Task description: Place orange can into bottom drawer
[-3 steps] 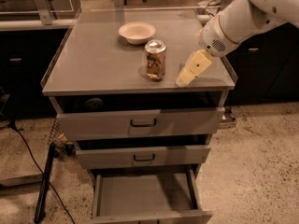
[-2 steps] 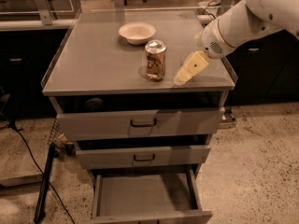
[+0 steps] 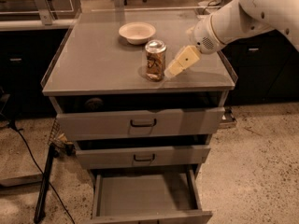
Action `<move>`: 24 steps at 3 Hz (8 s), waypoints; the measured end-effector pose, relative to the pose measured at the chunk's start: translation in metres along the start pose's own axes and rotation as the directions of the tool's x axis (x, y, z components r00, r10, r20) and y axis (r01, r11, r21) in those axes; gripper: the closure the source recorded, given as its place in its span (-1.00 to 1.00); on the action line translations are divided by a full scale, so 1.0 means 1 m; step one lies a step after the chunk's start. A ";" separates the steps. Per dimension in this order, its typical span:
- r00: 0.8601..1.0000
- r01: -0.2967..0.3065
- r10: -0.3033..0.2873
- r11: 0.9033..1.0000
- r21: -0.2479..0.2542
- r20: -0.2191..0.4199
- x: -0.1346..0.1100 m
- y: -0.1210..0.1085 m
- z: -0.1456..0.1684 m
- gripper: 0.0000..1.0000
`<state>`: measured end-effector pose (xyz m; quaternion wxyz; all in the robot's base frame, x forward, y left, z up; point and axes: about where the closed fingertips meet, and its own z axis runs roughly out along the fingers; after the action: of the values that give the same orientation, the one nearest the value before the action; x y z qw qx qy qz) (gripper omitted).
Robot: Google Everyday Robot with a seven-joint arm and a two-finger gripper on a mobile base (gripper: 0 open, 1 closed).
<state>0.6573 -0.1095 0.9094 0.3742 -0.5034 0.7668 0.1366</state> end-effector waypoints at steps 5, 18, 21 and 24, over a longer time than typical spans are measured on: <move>0.996 0.021 -0.015 0.997 -0.074 0.085 -0.031 0.009 0.064 -0.70; 0.971 0.112 -0.088 0.989 -0.095 0.224 0.123 0.174 0.041 1.00; 0.968 0.133 -0.099 0.981 -0.139 0.231 0.207 0.199 0.113 1.00; 0.957 0.158 -0.109 0.973 -0.168 0.270 0.345 0.258 0.236 1.00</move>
Offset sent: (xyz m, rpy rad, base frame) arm 0.0108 0.0526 -0.0108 0.0745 0.0065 0.0890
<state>0.4613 -0.0843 0.4598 0.4304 -0.5652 0.6589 0.2474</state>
